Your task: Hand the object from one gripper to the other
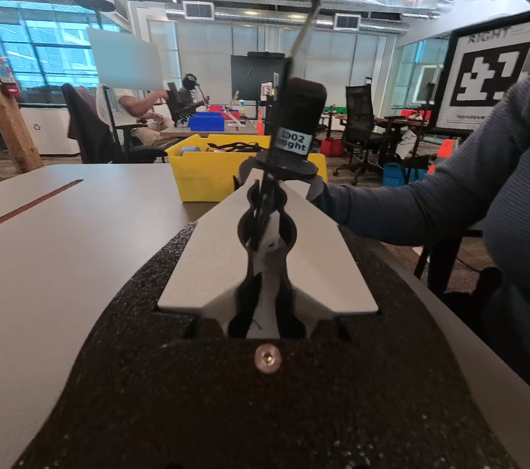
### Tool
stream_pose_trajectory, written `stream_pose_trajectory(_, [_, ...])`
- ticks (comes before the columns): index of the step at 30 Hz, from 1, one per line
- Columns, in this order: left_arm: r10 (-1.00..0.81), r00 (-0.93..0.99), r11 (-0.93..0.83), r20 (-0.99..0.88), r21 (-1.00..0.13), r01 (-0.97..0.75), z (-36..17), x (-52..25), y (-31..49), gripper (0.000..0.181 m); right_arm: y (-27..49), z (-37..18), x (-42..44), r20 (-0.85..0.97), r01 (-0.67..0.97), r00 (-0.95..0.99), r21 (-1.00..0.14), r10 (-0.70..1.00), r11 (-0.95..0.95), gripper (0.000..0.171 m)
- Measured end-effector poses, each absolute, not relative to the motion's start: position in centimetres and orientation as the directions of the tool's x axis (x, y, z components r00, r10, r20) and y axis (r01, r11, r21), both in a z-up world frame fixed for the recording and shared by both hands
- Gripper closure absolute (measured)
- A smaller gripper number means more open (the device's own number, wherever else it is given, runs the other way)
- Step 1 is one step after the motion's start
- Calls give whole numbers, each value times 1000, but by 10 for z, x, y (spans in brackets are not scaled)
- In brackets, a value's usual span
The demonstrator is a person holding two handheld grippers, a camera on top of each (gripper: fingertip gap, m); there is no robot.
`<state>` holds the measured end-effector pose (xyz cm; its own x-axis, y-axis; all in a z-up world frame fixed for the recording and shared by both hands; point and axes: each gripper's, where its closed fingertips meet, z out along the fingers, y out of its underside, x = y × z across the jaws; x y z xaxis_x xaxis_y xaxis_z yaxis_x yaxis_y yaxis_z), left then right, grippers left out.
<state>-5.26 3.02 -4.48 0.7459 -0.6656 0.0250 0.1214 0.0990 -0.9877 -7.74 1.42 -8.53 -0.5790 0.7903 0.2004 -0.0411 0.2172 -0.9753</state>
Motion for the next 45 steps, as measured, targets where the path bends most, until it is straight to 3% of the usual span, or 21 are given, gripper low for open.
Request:
stream_pose_trajectory(1, [-641, 766, 116, 40, -982, 148, -42, -58, 33, 165, 18, -84, -79, 207, -42, -560, -974, 802, 221, 166])
stream_pose_trajectory(4, [-546, 831, 186, 105, -952, 243, -30, -82, 38, 111, 37, -70, -82, 275, -105, -442, -961, 854, 255, 170])
stream_pose_trajectory(8, [-435, 877, 230, 203, -917, 327, -24, -117, 41, 94, 82, -27, -78, 268, -155, -167, -957, 949, 244, 171])
stream_pose_trajectory(10, [-378, 901, 262, 212, -909, 324, -23, -129, 40, 93, 114, -2, -67, 280, -73, 13, -957, 960, 280, 171])
stream_pose_trajectory(13, [-240, 952, 262, 191, -931, 253, -29, -147, 43, 95, 172, 21, -25, 379, 183, 313, -924, 871, 337, 171])
stream_pose_trajectory(17, [-197, 972, 228, 130, -958, 174, -38, -145, 48, 102, 241, 23, 62, 488, 484, 574, -850, 657, 209, 171])
stream_pose_trajectory(21, [-189, 979, 162, 73, -981, 105, -51, -138, 55, 103, 273, -5, 109, 427, 559, 636, -829, 643, -2, 171])
stream_pose_trajectory(25, [-179, 984, 130, 2, -991, 26, -56, -132, 58, 105, 289, -28, 127, 419, 605, 645, -791, 640, -92, 169])
stream_pose_trajectory(31, [-187, 982, 104, -3, -994, 17, -61, -129, 60, 104, 295, -36, 120, 427, 608, 637, -790, 642, -78, 170])
stream_pose_trajectory(37, [-179, 983, 104, 35, -993, 54, -61, -134, 60, 102, 299, -37, 115, 480, 633, 629, -773, 612, -45, 138])
stream_pose_trajectory(45, [-178, 980, 104, 87, -989, 107, -61, -140, 60, 100, 298, -38, 114, 511, 661, 612, -749, 603, -37, 127])
